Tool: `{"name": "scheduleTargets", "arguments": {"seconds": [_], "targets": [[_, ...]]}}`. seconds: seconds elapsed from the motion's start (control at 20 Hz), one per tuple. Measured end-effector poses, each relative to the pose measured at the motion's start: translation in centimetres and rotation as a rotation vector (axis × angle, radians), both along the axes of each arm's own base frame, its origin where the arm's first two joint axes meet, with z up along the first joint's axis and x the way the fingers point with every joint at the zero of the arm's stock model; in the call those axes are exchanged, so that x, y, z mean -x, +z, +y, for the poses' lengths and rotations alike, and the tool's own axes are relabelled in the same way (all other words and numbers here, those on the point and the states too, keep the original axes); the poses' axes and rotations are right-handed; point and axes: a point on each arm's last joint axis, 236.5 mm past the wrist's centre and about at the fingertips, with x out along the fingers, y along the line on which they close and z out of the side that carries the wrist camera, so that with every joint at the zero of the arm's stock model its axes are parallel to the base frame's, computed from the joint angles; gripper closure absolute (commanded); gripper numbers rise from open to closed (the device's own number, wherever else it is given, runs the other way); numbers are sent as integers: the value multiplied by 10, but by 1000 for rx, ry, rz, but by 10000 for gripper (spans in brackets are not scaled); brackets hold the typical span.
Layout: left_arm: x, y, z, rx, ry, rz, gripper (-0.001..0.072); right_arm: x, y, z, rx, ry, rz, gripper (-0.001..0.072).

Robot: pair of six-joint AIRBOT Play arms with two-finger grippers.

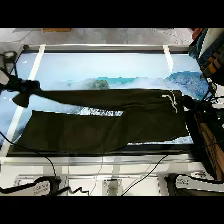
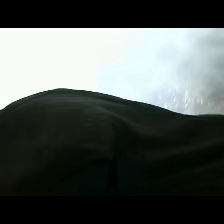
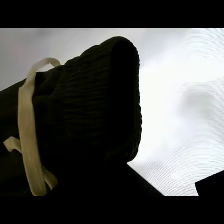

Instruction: Fold the clothes and pants, and hang the long-sleeved shirts on hangers.

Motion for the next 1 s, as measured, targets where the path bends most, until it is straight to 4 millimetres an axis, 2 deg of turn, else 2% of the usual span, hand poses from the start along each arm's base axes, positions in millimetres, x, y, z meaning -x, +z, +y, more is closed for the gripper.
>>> {"name": "scheduleTargets", "arguments": {"seconds": [0.15,0.35,0.45,0.5,0.55,0.6,0.75,0.95,1.0], "targets": [[-2,-37,-8,-28,-98,99,693,1,-1,0,5,4,3,682],[-38,-86,-16,-56,-164,79,692,2,-2,-1,16,10,9,682],[-59,-102,-20,-72,-185,34,691,2,-3,-1,20,13,12,682],[-70,-105,-21,-82,-190,-3,650,2,-3,-1,22,13,13,682],[-79,-106,-21,-90,-191,-39,399,3,-3,-1,22,14,13,682],[-88,-106,-21,-98,-192,-73,73,3,-3,-1,23,14,14,682],[-102,-100,-21,-77,-138,-143,55,3,-3,-2,26,16,15,682],[-96,-93,-7,35,59,-151,68,3,-3,-1,27,18,16,682],[-89,-92,0,53,99,-135,134,3,-4,-2,29,19,17,682]]}}
